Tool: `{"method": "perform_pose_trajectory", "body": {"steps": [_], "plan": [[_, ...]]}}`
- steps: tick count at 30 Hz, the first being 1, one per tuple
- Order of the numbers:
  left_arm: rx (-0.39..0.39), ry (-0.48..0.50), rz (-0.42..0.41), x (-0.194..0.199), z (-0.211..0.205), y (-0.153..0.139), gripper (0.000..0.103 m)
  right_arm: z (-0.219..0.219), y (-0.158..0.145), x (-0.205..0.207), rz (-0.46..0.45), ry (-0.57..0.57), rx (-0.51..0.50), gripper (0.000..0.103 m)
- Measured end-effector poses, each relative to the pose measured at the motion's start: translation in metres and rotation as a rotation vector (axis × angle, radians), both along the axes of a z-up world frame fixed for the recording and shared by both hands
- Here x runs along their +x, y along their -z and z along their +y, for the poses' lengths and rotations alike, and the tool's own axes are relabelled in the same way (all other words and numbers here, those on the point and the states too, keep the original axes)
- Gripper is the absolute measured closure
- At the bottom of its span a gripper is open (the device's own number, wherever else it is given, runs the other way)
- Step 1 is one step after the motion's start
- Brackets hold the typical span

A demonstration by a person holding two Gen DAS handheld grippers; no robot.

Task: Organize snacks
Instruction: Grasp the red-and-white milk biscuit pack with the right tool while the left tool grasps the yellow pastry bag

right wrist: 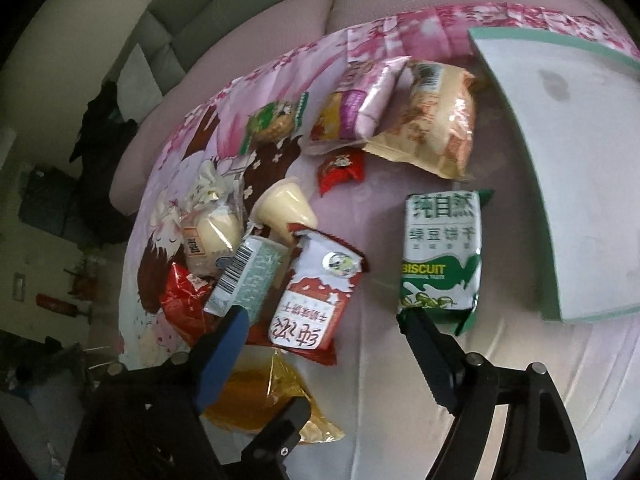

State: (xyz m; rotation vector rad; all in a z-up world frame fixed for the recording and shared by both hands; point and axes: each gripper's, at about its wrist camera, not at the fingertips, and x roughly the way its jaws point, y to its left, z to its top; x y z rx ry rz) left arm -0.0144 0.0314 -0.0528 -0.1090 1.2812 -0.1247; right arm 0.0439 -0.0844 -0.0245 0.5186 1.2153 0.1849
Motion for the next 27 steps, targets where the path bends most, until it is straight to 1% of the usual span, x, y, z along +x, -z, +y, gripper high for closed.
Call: {"method": "perform_pose_trajectory", "body": {"steps": [2, 4, 7, 12, 16, 18, 20, 24, 27], "plan": [[-0.01, -0.004, 0.006, 0.002, 0.0, -0.001, 0.018, 0.003, 0.001, 0.003, 0.005, -0.005, 0.004, 0.029], [-0.026, -0.018, 0.005, 0.006, 0.003, -0.005, 0.02, 0.004, 0.003, 0.006, 0.013, -0.006, 0.008, 0.034], [-0.021, -0.048, -0.002, 0.006, 0.011, -0.009, 0.02, 0.003, 0.007, 0.008, 0.025, -0.003, 0.02, 0.04], [-0.027, -0.098, -0.011, 0.011, 0.028, -0.01, 0.02, -0.001, 0.016, 0.011, 0.047, 0.004, 0.056, 0.041], [-0.023, -0.124, -0.013, 0.011, 0.037, -0.013, 0.02, 0.0, 0.016, 0.014, 0.043, 0.004, 0.058, 0.041], [-0.026, -0.134, -0.015, 0.015, 0.045, -0.012, 0.02, 0.0, 0.015, 0.013, 0.037, 0.003, 0.069, 0.045], [-0.023, -0.144, -0.017, 0.015, 0.054, -0.011, 0.02, 0.0, 0.015, 0.013, 0.03, -0.002, 0.092, 0.055], [-0.004, -0.164, -0.011, 0.014, 0.057, -0.013, 0.02, 0.001, 0.012, 0.011, 0.02, -0.004, 0.083, 0.056], [0.002, -0.178, -0.012, 0.014, 0.062, -0.016, 0.02, 0.0, 0.009, 0.009, 0.013, -0.001, 0.081, 0.059]]}}
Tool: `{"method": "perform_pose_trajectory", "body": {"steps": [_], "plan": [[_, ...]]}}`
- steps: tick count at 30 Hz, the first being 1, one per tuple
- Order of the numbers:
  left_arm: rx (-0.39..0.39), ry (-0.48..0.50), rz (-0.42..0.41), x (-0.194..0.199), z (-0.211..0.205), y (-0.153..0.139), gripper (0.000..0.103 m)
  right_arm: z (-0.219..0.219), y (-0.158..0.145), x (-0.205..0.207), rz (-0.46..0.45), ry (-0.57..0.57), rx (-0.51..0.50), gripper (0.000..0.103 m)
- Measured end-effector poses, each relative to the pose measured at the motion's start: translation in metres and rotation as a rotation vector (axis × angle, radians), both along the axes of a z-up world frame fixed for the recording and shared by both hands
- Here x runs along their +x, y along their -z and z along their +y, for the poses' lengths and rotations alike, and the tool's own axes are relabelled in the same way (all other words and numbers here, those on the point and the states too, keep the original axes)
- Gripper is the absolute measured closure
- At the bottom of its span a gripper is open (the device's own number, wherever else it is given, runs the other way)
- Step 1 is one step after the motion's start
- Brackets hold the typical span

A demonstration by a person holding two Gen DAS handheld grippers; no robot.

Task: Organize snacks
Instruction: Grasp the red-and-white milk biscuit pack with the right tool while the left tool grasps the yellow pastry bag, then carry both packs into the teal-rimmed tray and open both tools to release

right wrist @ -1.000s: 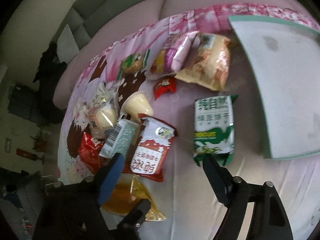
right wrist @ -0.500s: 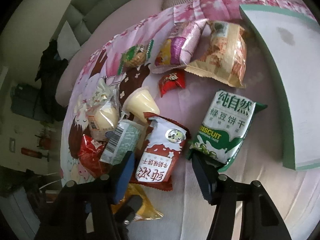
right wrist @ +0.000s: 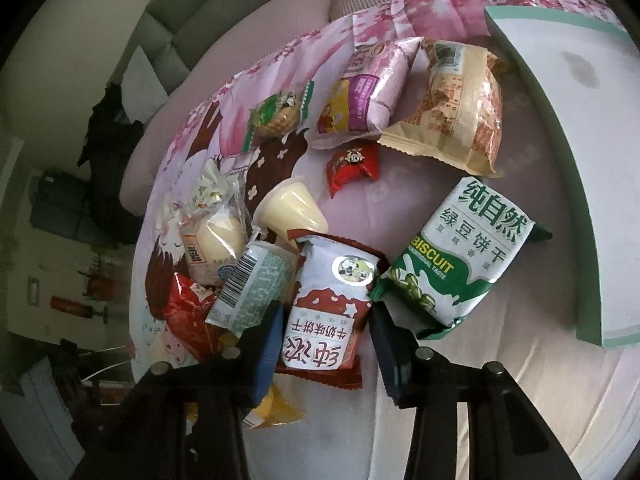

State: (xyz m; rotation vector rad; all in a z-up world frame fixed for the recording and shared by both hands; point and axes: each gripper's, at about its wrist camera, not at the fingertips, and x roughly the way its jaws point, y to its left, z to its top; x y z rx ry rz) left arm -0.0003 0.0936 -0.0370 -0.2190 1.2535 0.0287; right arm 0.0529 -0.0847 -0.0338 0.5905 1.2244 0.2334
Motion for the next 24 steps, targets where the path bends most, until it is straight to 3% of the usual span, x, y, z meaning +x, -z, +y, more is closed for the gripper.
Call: {"method": "perform_pose_trajectory", "body": {"steps": [18, 24], "plan": [[0.024, -0.033, -0.06, -0.005, 0.002, -0.037, 0.02, -0.026, -0.022, -0.007, -0.064, 0.05, 0.072, 0.061], [0.042, -0.024, -0.107, -0.002, -0.002, -0.057, 0.02, -0.047, -0.043, -0.009, -0.15, 0.095, 0.073, 0.061]]}}
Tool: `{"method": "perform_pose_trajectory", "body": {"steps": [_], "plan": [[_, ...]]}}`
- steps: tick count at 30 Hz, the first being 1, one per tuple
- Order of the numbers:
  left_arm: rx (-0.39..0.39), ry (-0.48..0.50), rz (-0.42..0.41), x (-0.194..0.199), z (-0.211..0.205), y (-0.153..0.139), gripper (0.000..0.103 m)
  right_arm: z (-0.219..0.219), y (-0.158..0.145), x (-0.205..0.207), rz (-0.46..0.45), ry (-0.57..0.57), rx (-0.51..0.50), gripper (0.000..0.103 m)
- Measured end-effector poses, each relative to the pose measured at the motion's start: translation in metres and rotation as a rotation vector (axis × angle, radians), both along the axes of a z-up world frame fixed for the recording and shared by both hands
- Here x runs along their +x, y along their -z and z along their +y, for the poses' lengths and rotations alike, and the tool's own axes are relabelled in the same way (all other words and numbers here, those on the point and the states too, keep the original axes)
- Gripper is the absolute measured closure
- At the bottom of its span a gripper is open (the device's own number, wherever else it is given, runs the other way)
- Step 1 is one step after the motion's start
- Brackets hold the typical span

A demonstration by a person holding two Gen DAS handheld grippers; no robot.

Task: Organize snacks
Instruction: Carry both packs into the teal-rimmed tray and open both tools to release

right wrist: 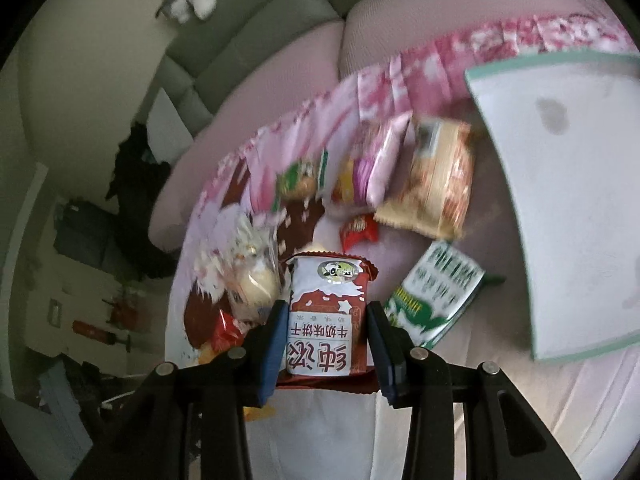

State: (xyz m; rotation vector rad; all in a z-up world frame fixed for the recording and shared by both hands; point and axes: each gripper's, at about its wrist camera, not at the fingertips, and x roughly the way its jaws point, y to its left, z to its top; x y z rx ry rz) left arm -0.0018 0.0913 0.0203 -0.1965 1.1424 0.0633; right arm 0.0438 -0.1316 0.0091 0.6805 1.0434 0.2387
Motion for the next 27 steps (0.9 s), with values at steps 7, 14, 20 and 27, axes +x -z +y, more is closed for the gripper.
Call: {"method": "perform_pose_trajectory", "body": {"steps": [7, 14, 20, 27], "plan": [[0.004, 0.067, -0.045, 0.022, -0.031, -0.024, 0.02, -0.057, -0.006, -0.003, -0.027, 0.171, -0.026, 0.061], [-0.029, 0.23, -0.081, 0.058, -0.1, -0.035, 0.02, -0.118, -0.019, -0.012, -0.056, 0.385, -0.173, 0.061], [-0.069, 0.364, -0.113, 0.077, -0.166, -0.035, 0.02, -0.157, -0.018, -0.025, -0.039, 0.504, -0.189, 0.061], [-0.129, 0.477, -0.104, 0.101, -0.234, -0.013, 0.02, -0.184, -0.01, -0.03, -0.031, 0.596, -0.192, 0.061]]}}
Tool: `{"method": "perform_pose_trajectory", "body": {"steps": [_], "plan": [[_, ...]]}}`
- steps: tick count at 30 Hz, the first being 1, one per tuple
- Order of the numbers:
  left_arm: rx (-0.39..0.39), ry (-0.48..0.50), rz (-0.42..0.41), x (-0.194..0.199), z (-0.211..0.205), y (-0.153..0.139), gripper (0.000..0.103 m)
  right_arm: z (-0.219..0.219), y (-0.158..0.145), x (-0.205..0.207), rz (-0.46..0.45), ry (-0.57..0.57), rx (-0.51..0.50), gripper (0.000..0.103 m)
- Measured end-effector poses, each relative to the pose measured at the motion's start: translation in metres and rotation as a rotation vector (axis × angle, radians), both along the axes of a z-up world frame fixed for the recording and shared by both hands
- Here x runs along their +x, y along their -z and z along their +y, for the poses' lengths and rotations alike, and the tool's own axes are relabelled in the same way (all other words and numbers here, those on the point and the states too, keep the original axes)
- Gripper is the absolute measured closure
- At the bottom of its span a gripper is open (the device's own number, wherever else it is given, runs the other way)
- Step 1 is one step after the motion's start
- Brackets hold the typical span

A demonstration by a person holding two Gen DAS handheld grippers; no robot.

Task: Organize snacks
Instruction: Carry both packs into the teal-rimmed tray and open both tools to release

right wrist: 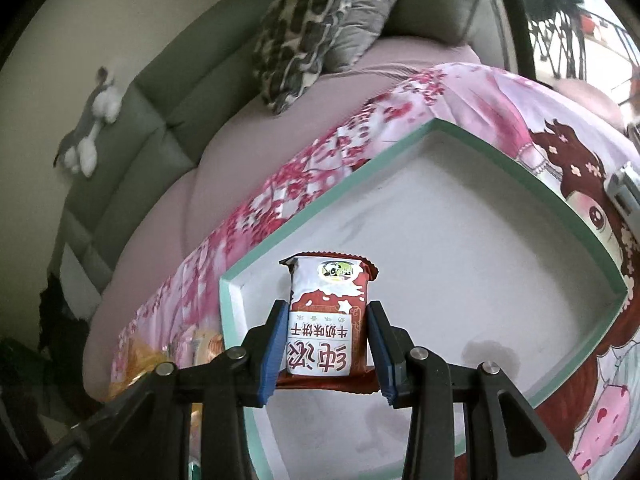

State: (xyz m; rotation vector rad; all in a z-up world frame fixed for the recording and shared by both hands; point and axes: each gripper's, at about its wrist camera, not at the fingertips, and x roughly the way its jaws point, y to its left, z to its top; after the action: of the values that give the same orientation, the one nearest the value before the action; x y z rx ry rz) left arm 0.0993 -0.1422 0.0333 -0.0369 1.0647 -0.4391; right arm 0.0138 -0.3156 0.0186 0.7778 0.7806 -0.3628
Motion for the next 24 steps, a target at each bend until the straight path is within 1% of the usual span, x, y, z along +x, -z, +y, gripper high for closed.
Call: {"method": "perform_pose_trajectory", "body": {"steps": [2, 4, 6, 9, 13, 17, 21, 24], "plan": [[-0.007, 0.023, -0.004, 0.005, -0.015, 0.006, 0.02, -0.006, 0.0, 0.0, -0.011, 0.031, -0.017, 0.061], [-0.015, 0.043, -0.021, 0.009, -0.031, 0.011, 0.02, -0.012, 0.0, -0.001, -0.033, 0.048, -0.01, 0.061], [-0.016, 0.053, -0.036, 0.012, -0.037, 0.016, 0.02, -0.015, 0.002, -0.003, -0.028, 0.057, -0.016, 0.061], [-0.009, 0.064, -0.027, 0.014, -0.048, 0.023, 0.02, -0.022, 0.009, -0.005, -0.014, 0.082, 0.008, 0.061], [0.011, 0.066, -0.033, 0.018, -0.051, 0.03, 0.02, -0.024, 0.012, -0.009, 0.014, 0.096, 0.017, 0.061], [-0.004, 0.061, 0.004, 0.023, -0.047, 0.035, 0.019, -0.026, 0.017, -0.012, 0.037, 0.113, 0.029, 0.061], [-0.015, 0.052, -0.009, 0.023, -0.041, 0.028, 0.011, -0.028, 0.019, -0.015, 0.04, 0.127, 0.047, 0.061], [-0.033, 0.044, 0.005, 0.025, -0.037, 0.023, 0.011, -0.028, 0.02, -0.015, 0.044, 0.128, 0.049, 0.061]]}}
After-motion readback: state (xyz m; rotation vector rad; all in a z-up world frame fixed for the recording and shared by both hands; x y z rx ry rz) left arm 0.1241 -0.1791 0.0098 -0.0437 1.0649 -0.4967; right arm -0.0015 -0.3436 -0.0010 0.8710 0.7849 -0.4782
